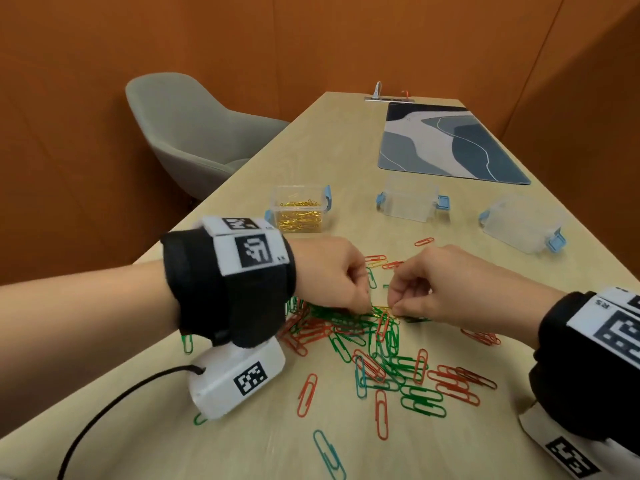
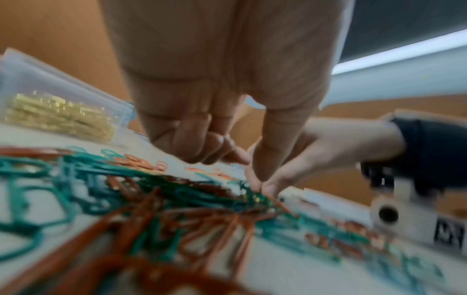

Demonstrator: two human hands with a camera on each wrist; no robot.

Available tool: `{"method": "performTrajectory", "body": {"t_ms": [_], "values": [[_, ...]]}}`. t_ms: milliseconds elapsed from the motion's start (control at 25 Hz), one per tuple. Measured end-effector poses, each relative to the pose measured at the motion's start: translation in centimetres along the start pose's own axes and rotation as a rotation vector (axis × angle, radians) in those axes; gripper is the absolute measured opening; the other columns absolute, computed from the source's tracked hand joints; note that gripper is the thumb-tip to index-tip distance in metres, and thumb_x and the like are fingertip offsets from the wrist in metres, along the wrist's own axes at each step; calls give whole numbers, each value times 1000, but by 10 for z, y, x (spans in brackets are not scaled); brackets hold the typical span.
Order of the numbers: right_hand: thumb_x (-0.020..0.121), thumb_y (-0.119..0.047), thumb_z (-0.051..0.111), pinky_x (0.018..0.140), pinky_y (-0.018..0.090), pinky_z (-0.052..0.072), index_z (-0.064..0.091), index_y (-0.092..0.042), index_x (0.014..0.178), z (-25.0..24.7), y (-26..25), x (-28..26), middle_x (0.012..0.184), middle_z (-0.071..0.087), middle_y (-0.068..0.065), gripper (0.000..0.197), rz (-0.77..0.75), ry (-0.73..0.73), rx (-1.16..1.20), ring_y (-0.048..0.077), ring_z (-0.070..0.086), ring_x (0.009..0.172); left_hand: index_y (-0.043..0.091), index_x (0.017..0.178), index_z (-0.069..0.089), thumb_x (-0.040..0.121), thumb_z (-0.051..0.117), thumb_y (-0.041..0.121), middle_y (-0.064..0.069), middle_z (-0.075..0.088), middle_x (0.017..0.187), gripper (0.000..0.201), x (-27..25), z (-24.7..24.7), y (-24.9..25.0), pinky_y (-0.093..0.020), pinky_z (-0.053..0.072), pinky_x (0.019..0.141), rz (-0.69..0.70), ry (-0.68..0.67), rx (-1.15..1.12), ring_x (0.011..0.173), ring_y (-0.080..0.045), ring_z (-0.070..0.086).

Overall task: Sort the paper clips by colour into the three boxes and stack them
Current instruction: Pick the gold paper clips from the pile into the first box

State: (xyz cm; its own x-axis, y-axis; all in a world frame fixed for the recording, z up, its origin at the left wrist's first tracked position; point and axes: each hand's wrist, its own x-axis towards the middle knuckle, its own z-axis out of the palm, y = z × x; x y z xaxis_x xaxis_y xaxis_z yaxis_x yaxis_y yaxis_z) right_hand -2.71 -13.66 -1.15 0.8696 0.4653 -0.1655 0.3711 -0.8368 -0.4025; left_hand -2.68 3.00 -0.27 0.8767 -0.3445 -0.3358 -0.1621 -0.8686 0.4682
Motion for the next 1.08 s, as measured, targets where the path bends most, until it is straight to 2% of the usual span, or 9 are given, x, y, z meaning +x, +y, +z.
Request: {"method": "performTrajectory", "body": {"t_ms": [120, 240, 360, 480, 600, 720, 800, 920, 1080], "values": [[85, -22, 61, 63, 12, 45, 69, -22, 82, 1, 1, -1, 68, 64, -10, 9, -11, -5, -38, 0, 56, 63, 25, 76, 58, 77, 71, 38, 12, 46, 61, 19, -1, 4, 8, -17, 33, 52, 60, 104, 163, 60, -5, 45], [87, -23, 58, 66, 17, 48, 69, -22, 83, 1, 2, -2, 71, 64, -9, 12, -28, 18, -68, 3, 57, 65, 23, 77, 61, 70, 77, 37, 13, 53, 71, 22, -2, 5, 7, -20, 41, 64, 48, 33, 178, 78, -8, 54], [88, -24, 57, 65, 13, 46, 69, -21, 85, 0, 4, -1, 77, 66, -7, 13, -49, 62, -64, 5, 59, 71, 25, 77, 62, 73, 73, 40, 12, 53, 65, 19, -6, 0, -1, -21, 40, 61, 30, 20, 156, 67, -5, 50], [87, -23, 59, 59, 11, 44, 69, -22, 84, -2, 0, -2, 70, 64, -8, 10, -151, 235, 54, 5, 56, 67, 15, 82, 62, 95, 46, 35, 4, 52, 63, 29, -1, -7, -6, -18, 41, 48, -118, 25, -334, 53, -8, 48], [84, -20, 64, 66, 17, 48, 70, -23, 82, -2, -9, -7, 71, 68, -7, 7, -300, 324, 223, 6, 60, 71, 5, 84, 57, 101, 30, 27, -6, 58, 65, 39, -1, -10, -1, -16, 43, 38, -258, -179, -843, 45, -10, 54], [84, -21, 64, 64, 13, 48, 70, -20, 83, -2, -9, -6, 70, 69, -4, 6, -293, 312, 265, 5, 62, 67, 5, 82, 58, 100, 32, 23, -6, 60, 64, 36, 1, -5, 2, -15, 47, 41, -231, -289, -901, 46, -10, 56], [85, -22, 62, 62, 9, 46, 69, -21, 82, -1, -2, -4, 70, 66, -7, 8, -172, 297, 166, 2, 59, 66, 13, 70, 51, 99, 37, 27, 0, 51, 55, 35, 3, -6, 0, -14, 38, 35, -255, -225, -873, 40, -7, 46], [81, -27, 66, 61, 5, 44, 70, -25, 82, 0, 4, -4, 74, 66, -10, 5, -35, 111, 42, 0, 58, 67, 19, 63, 37, 93, 49, 33, 5, 40, 50, 35, 3, -12, -6, -12, 26, 29, -237, -181, -908, 36, -4, 33], [79, -32, 70, 62, 8, 42, 71, -30, 88, 0, -3, -3, 74, 63, -16, 10, -46, 4, -18, 0, 58, 73, 13, 67, 49, 90, 53, 12, 3, 48, 51, 24, -6, -14, -8, -10, 32, 31, -142, -233, -880, 38, -3, 40]]}}
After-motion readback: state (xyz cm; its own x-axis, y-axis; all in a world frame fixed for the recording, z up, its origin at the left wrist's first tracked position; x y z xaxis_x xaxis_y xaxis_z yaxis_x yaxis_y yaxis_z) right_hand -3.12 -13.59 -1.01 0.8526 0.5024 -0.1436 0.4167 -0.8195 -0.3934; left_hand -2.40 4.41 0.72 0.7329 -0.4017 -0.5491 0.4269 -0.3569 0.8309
